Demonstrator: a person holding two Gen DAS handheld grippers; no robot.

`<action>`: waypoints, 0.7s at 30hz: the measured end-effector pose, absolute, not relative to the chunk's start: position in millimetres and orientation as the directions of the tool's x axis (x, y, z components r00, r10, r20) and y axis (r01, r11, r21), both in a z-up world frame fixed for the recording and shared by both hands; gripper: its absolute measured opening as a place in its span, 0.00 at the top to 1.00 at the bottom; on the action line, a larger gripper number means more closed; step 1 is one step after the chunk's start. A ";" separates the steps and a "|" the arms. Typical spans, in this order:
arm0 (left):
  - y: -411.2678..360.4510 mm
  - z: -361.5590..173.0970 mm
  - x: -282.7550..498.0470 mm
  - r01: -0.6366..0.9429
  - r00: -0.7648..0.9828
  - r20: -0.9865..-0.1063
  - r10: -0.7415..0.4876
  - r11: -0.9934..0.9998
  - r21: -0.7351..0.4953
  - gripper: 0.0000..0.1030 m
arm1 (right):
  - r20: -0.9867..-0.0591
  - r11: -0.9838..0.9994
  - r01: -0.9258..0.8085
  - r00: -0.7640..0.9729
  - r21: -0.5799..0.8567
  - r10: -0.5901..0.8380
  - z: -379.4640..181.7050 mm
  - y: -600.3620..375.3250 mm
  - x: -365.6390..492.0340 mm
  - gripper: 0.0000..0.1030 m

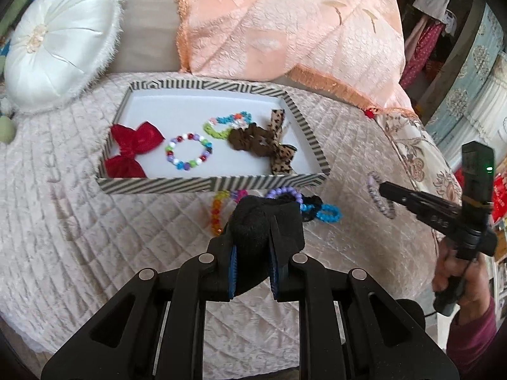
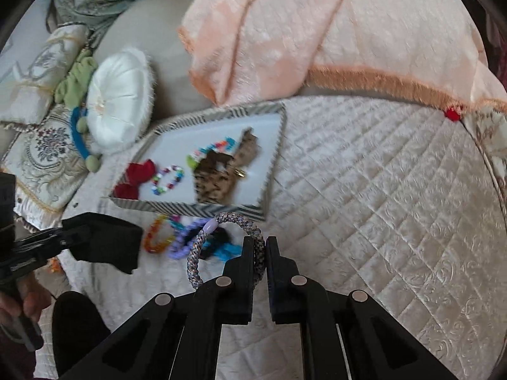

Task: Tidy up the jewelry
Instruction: 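Grasp the black pouch with the left gripper while the right gripper grasps a silver bracelet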

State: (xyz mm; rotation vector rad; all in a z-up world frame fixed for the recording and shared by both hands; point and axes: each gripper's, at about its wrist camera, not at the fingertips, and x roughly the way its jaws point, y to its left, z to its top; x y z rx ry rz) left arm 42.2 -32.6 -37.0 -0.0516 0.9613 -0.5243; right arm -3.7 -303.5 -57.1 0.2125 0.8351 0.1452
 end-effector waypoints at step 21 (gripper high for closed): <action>-5.0 -16.5 69.2 0.342 0.534 -0.753 -0.385 0.913 -0.224 0.86 | -0.697 0.959 -0.138 0.662 0.247 0.275 -36.6 -255.8 17.3 0.94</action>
